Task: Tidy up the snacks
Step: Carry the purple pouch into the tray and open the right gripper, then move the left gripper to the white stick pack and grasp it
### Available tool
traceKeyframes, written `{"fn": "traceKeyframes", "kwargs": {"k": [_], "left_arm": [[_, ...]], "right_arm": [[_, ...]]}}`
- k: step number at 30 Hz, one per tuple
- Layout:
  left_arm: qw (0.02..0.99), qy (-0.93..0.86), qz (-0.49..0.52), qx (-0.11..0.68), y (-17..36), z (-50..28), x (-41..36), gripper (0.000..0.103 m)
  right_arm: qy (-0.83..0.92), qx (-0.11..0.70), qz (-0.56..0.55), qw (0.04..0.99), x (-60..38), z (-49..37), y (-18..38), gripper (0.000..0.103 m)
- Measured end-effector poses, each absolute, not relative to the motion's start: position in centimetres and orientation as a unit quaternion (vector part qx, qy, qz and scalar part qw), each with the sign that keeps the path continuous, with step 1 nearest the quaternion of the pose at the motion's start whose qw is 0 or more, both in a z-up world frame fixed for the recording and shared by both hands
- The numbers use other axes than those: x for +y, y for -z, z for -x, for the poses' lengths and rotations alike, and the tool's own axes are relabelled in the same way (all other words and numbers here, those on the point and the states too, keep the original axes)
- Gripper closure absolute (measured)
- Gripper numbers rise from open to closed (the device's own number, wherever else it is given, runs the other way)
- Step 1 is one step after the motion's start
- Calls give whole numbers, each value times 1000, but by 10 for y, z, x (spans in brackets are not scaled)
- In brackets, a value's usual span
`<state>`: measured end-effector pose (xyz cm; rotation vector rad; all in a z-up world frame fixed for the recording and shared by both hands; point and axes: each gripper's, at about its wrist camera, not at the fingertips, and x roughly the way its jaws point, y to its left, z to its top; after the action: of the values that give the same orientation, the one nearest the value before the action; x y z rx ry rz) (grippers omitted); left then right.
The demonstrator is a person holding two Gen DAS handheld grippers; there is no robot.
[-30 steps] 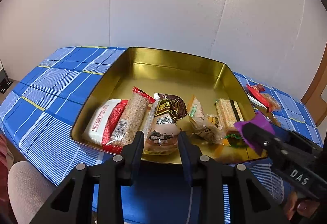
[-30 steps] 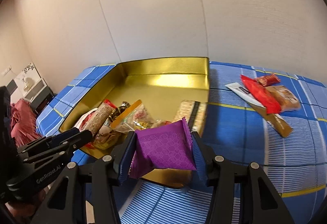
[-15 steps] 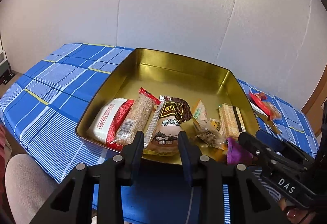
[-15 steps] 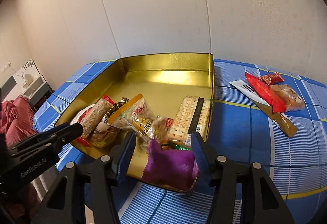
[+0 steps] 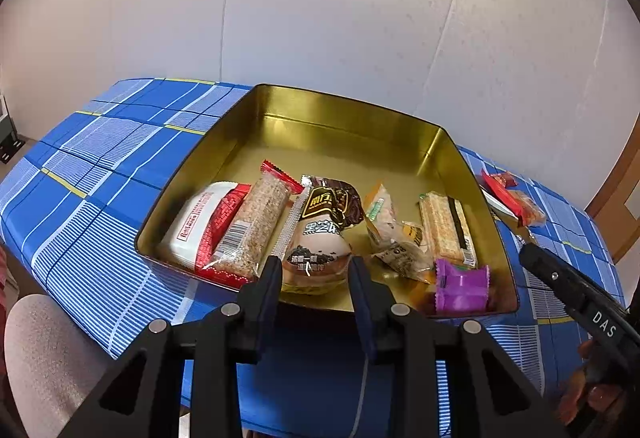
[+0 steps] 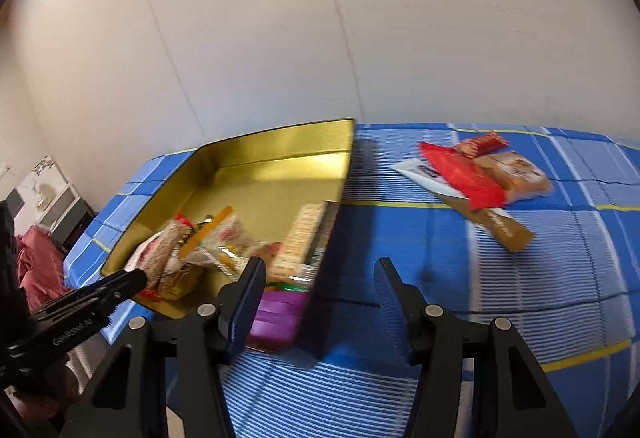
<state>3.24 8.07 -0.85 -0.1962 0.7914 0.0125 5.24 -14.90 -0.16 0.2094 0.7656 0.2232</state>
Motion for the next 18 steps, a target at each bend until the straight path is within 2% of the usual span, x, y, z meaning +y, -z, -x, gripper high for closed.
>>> {"fn": "traceKeyframes", "kwargs": {"k": [7, 18], "left_arm": [[920, 3, 79, 383, 7, -29, 71, 69], [921, 48, 37, 386, 4, -20, 40, 69]], "right_arm": [[-53, 416, -118, 900, -191, -46, 26, 45], [-10, 418, -153, 895, -240, -38, 40, 45]]}}
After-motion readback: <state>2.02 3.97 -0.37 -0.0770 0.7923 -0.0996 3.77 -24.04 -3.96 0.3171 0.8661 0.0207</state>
